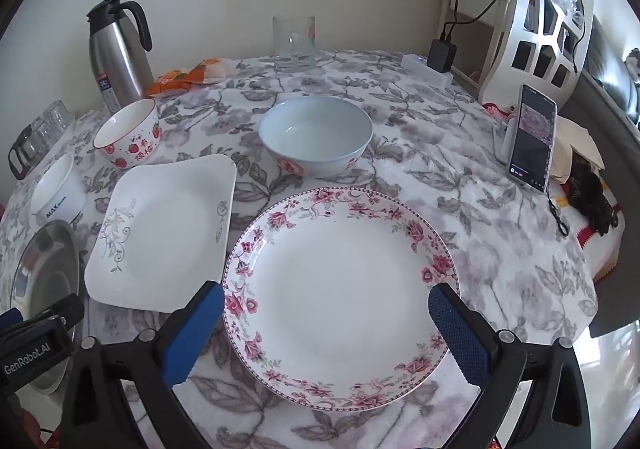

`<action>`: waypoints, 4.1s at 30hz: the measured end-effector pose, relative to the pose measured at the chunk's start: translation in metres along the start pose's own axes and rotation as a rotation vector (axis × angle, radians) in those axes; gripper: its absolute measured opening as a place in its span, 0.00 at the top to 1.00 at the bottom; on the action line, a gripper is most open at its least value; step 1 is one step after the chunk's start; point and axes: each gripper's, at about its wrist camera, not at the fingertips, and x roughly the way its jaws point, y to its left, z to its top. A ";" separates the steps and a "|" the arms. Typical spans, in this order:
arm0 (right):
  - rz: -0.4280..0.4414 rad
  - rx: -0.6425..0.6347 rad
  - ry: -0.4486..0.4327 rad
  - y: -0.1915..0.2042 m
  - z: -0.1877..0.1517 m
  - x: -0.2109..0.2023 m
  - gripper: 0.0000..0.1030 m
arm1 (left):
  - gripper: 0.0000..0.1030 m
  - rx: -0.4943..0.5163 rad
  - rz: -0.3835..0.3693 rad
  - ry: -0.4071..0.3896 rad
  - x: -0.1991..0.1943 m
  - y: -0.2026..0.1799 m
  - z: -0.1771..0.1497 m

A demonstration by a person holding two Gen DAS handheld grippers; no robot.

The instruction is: Organize plates and bowls

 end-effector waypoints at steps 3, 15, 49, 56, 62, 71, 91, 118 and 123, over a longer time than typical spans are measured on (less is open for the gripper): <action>-0.002 0.001 0.006 -0.001 0.000 0.002 0.00 | 0.00 -0.006 0.003 0.005 -0.001 0.002 0.001; -0.005 -0.001 0.018 -0.001 -0.001 0.005 0.00 | 0.00 -0.012 0.006 0.009 0.001 0.001 0.002; -0.010 -0.002 0.030 0.000 -0.001 0.008 0.00 | 0.00 -0.012 0.005 0.008 0.000 0.001 0.002; -0.010 -0.002 0.031 0.000 -0.001 0.008 0.00 | 0.00 -0.012 0.005 0.007 0.001 0.001 0.001; -0.011 -0.002 0.031 0.001 -0.001 0.009 0.00 | 0.00 -0.012 0.004 0.007 0.001 0.001 0.001; -0.012 -0.003 0.038 0.001 -0.003 0.010 0.00 | 0.00 -0.012 0.004 0.007 0.001 0.001 0.001; 0.058 -0.096 0.031 0.058 -0.004 0.001 0.00 | 0.00 -0.223 -0.025 -0.074 -0.005 0.071 0.015; 0.463 -0.079 0.179 0.147 -0.010 0.031 0.00 | 0.00 -0.631 -0.156 -0.125 0.048 0.229 -0.011; 0.479 -0.106 0.190 0.157 -0.011 0.032 0.00 | 0.00 -0.616 -0.182 -0.155 0.054 0.235 -0.012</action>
